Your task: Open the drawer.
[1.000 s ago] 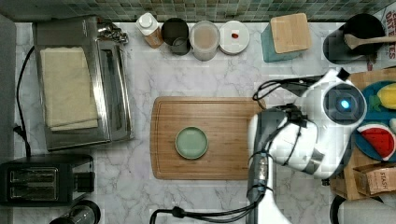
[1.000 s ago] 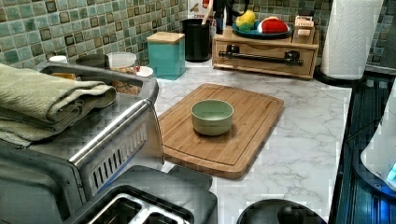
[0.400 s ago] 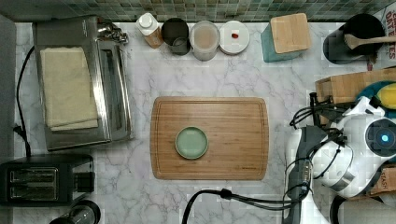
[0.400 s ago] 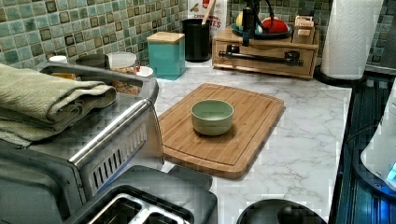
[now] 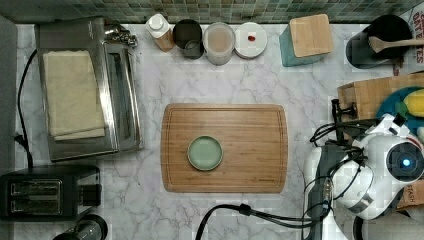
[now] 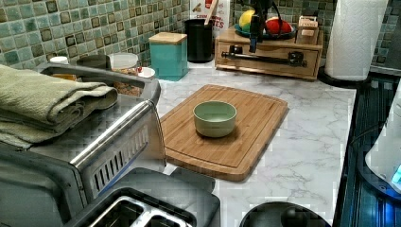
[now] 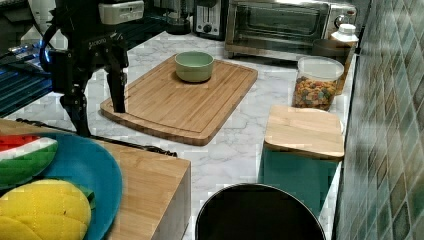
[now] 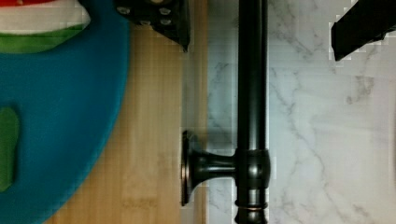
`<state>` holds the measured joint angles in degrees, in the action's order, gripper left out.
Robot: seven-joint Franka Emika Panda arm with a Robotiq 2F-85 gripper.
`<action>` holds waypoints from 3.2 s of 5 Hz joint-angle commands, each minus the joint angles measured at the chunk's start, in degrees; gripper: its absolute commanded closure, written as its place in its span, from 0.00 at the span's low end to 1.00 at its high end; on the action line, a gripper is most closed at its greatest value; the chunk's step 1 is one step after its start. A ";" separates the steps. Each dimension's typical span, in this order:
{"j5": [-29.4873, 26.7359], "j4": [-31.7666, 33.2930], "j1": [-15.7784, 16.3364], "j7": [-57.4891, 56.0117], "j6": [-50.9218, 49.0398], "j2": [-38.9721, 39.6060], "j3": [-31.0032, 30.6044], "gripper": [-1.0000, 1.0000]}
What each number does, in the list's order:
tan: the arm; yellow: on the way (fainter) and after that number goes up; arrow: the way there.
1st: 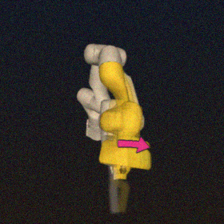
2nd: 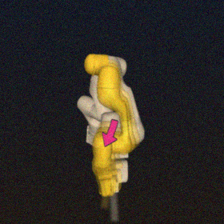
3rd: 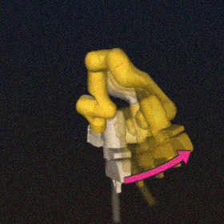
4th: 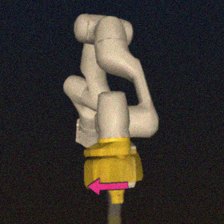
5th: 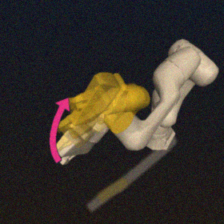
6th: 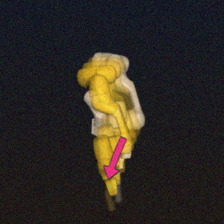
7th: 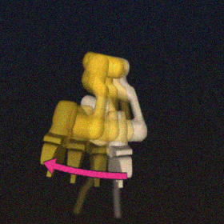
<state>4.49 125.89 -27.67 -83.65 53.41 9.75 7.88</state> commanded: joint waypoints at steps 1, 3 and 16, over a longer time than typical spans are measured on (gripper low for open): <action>0.70 6.96 1.53 8.03 5.67 -1.71 -0.74 0.00; 1.55 5.99 0.89 6.64 10.14 2.52 0.15 0.00; -2.70 25.23 18.72 36.72 14.52 -3.84 -18.61 0.00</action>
<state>3.72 146.15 -17.56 -53.21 68.21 6.76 -2.86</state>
